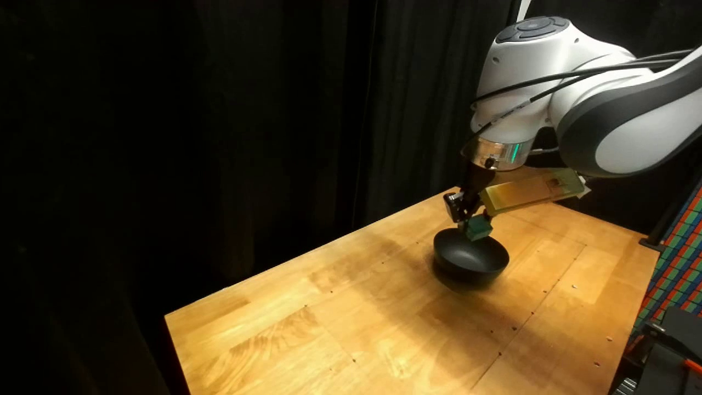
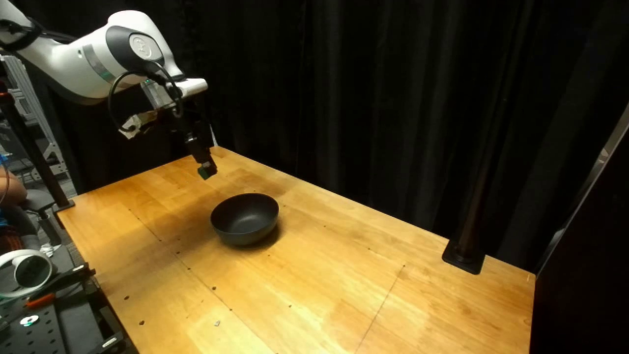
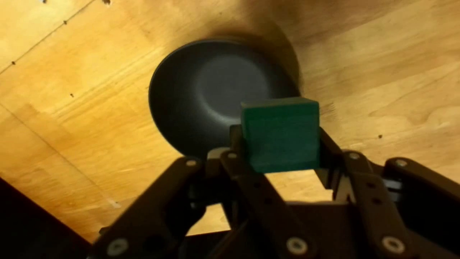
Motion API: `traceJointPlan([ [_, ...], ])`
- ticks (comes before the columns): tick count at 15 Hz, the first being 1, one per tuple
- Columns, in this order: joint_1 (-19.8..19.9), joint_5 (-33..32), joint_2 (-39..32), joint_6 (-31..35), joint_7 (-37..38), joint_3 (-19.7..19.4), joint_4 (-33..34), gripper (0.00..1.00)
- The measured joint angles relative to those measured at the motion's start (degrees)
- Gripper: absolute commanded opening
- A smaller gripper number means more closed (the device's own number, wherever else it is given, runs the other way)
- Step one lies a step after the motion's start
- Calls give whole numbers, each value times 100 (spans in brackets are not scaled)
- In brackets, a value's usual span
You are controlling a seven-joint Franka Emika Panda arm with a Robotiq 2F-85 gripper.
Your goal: Put the block in the drawer
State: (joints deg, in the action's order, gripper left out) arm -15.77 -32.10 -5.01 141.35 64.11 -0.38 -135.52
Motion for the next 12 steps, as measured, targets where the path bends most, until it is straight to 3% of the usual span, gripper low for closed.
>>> traceJointPlan([
  [1, 98, -59, -20, -46, 74, 0, 70, 22],
  [2, 196, -67, -50, -74, 100, -1, 135, 62],
  [3, 289, -67, -98, -88, 111, -2, 195, 73],
  [6, 484, -7, -261, -89, 74, 2, 313, 94],
  [7, 513, 75, -294, -89, -22, 18, 311, 100],
  [12, 571, 1184, -82, -94, -1339, 253, 42, 100],
])
